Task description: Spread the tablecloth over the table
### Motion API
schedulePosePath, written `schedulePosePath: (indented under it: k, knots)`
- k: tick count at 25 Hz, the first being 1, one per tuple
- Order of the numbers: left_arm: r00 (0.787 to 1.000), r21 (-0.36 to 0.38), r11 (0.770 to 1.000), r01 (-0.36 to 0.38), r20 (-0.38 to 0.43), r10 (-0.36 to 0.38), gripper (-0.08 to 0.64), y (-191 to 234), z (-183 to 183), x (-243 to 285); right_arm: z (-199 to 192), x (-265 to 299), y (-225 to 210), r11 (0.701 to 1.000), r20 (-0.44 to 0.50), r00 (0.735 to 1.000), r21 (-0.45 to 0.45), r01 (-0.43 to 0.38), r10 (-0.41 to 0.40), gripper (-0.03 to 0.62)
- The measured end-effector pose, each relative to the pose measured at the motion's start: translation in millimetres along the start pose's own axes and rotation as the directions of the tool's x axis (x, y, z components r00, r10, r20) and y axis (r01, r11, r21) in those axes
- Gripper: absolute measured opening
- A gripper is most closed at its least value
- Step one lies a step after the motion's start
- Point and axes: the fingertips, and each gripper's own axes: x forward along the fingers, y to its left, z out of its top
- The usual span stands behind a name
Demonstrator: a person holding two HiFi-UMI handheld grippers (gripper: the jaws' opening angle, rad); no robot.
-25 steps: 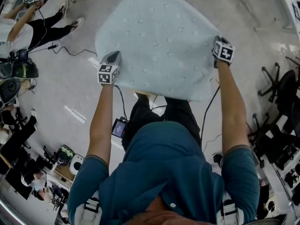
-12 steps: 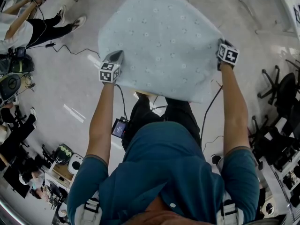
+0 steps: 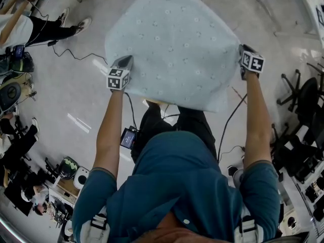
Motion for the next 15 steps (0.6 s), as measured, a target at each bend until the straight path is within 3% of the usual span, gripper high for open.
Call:
schedulePosePath:
  k: [4,7,11,15]
  knots:
    - [1.0,0.004,1.0,-0.003,-0.015,0.003,0.0,-1,-2,1,20,-12,33,0.996,0.094,0.995,-0.074,0.046,-0.039,0.058]
    - [1.0,0.004,1.0,-0.004,-0.021,0.004,0.0,-2,-3,1,28,-11,80,0.985,0.132,0.991,-0.173,0.019,0.004,0.058]
    - [1.0,0.0,1.0,0.003,-0.026,-0.003,0.0,-2,-4,3,18,1,143,0.956,0.095,0.992,-0.291,-0.049,0.079,0.058]
    - [1.0,0.0,1.0,0.004,-0.028,-0.004,0.0,-4,-4,4,0,15,175,0.953,0.04,0.992,-0.287,-0.1,0.116,0.058]
